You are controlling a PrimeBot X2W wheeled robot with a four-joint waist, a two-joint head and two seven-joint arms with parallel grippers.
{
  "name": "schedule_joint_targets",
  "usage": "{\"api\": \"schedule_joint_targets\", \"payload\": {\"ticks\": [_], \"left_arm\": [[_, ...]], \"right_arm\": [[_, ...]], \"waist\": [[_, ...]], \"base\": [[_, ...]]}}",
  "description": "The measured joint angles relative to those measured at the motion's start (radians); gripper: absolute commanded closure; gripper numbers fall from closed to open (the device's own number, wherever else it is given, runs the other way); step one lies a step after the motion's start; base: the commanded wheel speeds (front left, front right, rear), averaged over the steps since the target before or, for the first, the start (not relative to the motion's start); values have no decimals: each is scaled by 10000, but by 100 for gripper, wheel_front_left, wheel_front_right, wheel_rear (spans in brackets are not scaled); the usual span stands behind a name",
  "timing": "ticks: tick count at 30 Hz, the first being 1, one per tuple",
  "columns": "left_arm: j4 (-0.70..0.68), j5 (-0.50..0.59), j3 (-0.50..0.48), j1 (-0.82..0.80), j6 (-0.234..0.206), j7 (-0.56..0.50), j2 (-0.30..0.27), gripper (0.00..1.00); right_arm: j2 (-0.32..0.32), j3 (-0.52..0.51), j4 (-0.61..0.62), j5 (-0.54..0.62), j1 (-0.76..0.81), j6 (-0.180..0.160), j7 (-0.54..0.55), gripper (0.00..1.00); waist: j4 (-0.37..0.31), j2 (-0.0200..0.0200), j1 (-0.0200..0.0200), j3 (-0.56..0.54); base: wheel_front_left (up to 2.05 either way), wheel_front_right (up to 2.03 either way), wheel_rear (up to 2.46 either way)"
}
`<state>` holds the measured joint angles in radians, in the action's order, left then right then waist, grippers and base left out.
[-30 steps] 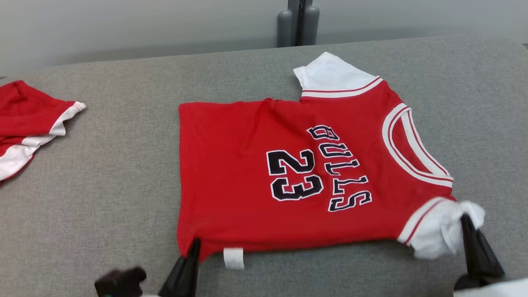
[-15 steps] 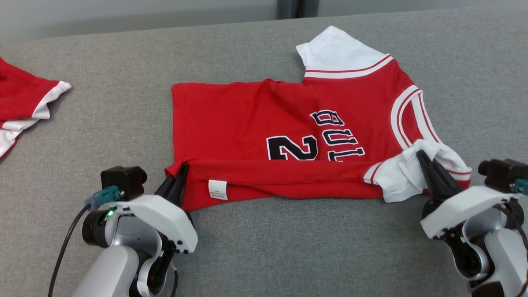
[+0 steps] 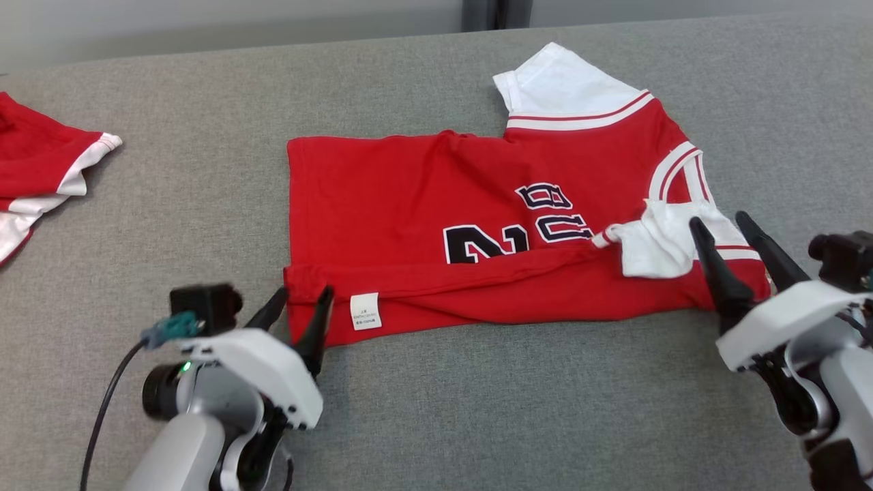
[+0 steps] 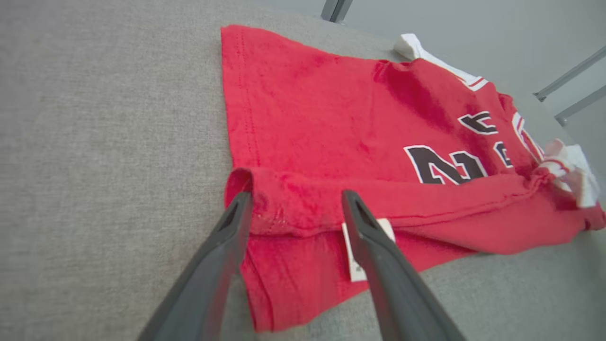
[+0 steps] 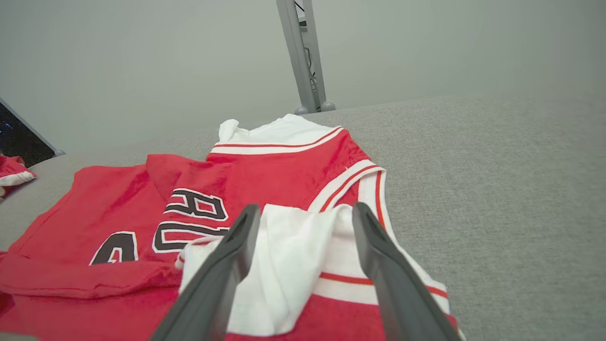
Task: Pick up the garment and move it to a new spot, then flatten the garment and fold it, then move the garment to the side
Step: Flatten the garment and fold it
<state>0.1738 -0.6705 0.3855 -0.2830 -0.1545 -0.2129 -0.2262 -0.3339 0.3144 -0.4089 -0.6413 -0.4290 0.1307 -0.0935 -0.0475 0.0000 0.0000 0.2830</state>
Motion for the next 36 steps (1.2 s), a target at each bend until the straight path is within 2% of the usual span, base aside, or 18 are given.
{"api": "schedule_joint_targets", "payload": {"ticks": [4,7,12,18,25,26,27,28,29,31,32,33,36], "left_arm": [[-955,-479,-337,1230,-35,107,-211,0],[-1682,-819,-462,2130,-142,-157,-428,0],[-1941,-988,-483,2164,-224,-215,-288,0],[-1639,-1045,-466,1762,-245,-339,-213,0],[-1434,-1151,-395,1364,-130,-485,-144,0],[-1407,-1170,-384,1289,-96,-506,-144,14],[-1379,-1193,-362,1220,-59,-520,-136,58],[-1354,-1198,-328,1132,-35,-564,-140,92],[-1344,-1200,-293,1061,40,-594,-140,100],[-1304,-1202,-213,898,144,-669,-165,100],[-1273,-1202,-190,838,224,-702,-205,100],[-1225,-1204,-157,779,282,-746,-236,100],[-1179,-1237,-23,678,564,-861,-301,100]], "right_arm": [[-685,-12,677,15,796,0,-33,0],[-1283,-550,1189,194,1707,0,320,0],[-1306,-1154,1459,428,2339,0,884,0],[-894,-1473,1501,993,2313,0,1287,0],[-708,-1889,1218,1511,2073,2,1904,0],[-692,-1904,1149,1624,2015,2,2069,0],[-688,-1894,1124,1735,1932,2,2236,0],[-688,-1881,1108,1801,1847,2,2395,0],[-675,-1864,1097,1850,1747,2,2558,0],[-654,-1806,1058,1864,1502,0,2853,0],[-662,-1755,1020,1864,1364,-2,3060,64],[-711,-1641,1012,1862,1257,-8,3271,100],[-832,-1394,1032,1641,1015,-10,3743,100]], "waist": [[-46,0,0,-105],[13,0,0,-2],[69,0,0,294],[52,0,0,652],[71,0,0,1001],[75,0,0,1057],[77,0,0,1117],[79,0,0,1181],[81,0,0,1246],[88,0,0,1377],[94,0,0,1432],[104,0,0,1477],[160,0,0,1501]], "base": [[0,0,0],[0,0,0],[0,0,0],[0,0,0],[0,0,0],[0,0,0],[0,0,0],[0,0,0],[0,0,0],[0,0,0],[0,0,0],[0,0,0],[0,0,0]]}}
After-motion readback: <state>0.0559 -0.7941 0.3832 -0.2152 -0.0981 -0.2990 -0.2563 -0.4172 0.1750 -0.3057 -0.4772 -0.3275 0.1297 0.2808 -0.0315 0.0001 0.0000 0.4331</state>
